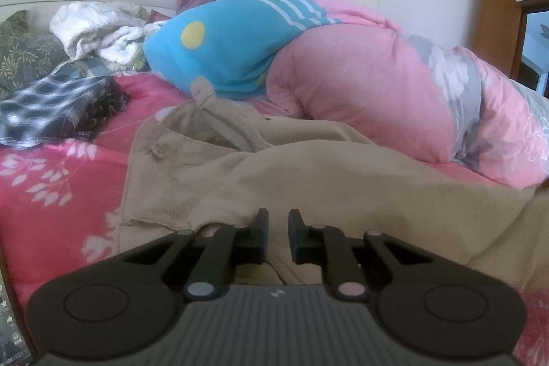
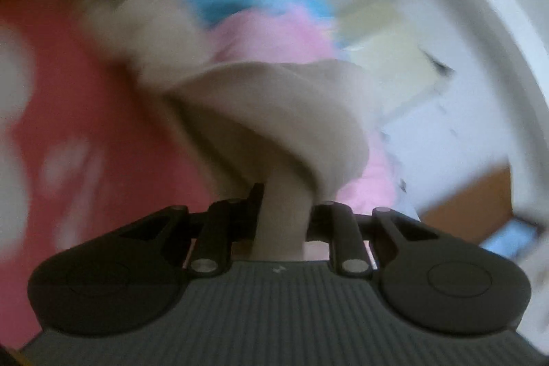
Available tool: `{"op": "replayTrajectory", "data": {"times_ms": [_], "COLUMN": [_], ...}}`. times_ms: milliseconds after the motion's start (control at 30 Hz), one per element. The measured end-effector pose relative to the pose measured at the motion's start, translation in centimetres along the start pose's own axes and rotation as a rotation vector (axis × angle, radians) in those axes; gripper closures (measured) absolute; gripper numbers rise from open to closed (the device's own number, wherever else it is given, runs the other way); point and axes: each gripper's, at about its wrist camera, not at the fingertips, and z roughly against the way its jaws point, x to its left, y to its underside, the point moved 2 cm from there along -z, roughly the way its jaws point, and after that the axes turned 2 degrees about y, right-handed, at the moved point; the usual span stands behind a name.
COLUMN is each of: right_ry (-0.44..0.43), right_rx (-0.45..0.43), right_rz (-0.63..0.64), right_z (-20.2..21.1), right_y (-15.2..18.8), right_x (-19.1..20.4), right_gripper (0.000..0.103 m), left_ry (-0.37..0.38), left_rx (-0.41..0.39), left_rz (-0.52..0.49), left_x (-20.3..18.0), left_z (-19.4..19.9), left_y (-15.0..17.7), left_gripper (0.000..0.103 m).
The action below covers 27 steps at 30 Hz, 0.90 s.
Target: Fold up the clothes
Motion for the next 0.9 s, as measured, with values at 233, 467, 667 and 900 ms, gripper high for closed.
{"op": "replayTrajectory", "data": {"times_ms": [233, 467, 667, 900], "right_ry": [-0.325, -0.394, -0.274, -0.300], "right_rx": [0.189, 0.109, 0.007, 0.099], "right_rz": [-0.085, -0.446, -0.476, -0.256], "right_z": [2.8, 6.9, 1.5, -10.1], "right_y": [3.3, 2.9, -2.7, -7.4], "right_x": [-2.3, -8.2, -7.5, -1.1], "right_gripper": [0.044, 0.043, 0.038, 0.046], "left_ry": [0.031, 0.078, 0.072, 0.062], "left_rx": [0.003, -0.022, -0.016, 0.018], "left_rz": [-0.002, -0.074, -0.071, -0.087], "left_x": [0.4, -0.3, -0.1, 0.6], "left_z": [0.7, 1.8, 1.8, 0.4], "left_y": [0.2, 0.7, 0.6, 0.5], "left_gripper": [0.087, 0.082, 0.082, 0.082]}}
